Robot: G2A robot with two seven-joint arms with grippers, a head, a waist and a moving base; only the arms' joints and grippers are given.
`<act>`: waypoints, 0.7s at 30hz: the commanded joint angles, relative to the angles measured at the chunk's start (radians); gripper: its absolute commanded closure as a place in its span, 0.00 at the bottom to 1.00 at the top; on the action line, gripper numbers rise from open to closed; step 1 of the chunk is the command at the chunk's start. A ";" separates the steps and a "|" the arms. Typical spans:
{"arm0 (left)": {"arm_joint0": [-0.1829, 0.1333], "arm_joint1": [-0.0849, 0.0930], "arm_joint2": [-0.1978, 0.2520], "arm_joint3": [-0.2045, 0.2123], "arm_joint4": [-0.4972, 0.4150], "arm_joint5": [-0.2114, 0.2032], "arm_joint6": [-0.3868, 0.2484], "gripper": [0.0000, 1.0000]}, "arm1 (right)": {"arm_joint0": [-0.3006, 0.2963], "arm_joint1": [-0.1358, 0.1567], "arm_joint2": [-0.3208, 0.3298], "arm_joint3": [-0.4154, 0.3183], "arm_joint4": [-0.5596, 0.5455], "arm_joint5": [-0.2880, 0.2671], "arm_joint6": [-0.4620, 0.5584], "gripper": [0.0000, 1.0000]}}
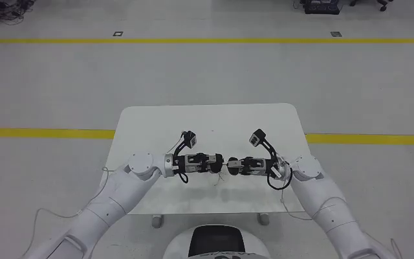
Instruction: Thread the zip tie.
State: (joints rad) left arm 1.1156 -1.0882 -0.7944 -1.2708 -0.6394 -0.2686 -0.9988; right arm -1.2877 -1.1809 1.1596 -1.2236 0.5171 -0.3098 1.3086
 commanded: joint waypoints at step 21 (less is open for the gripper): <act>0.002 0.000 -0.002 -0.010 0.023 0.016 0.008 0.83 | 0.023 0.007 -0.037 0.018 -0.046 0.039 -0.058 1.00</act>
State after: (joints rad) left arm 1.1185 -1.0883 -0.7964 -1.2810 -0.6185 -0.2529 -0.9917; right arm -1.2656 -1.1739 1.1238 -1.2054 0.4697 -0.2693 1.2501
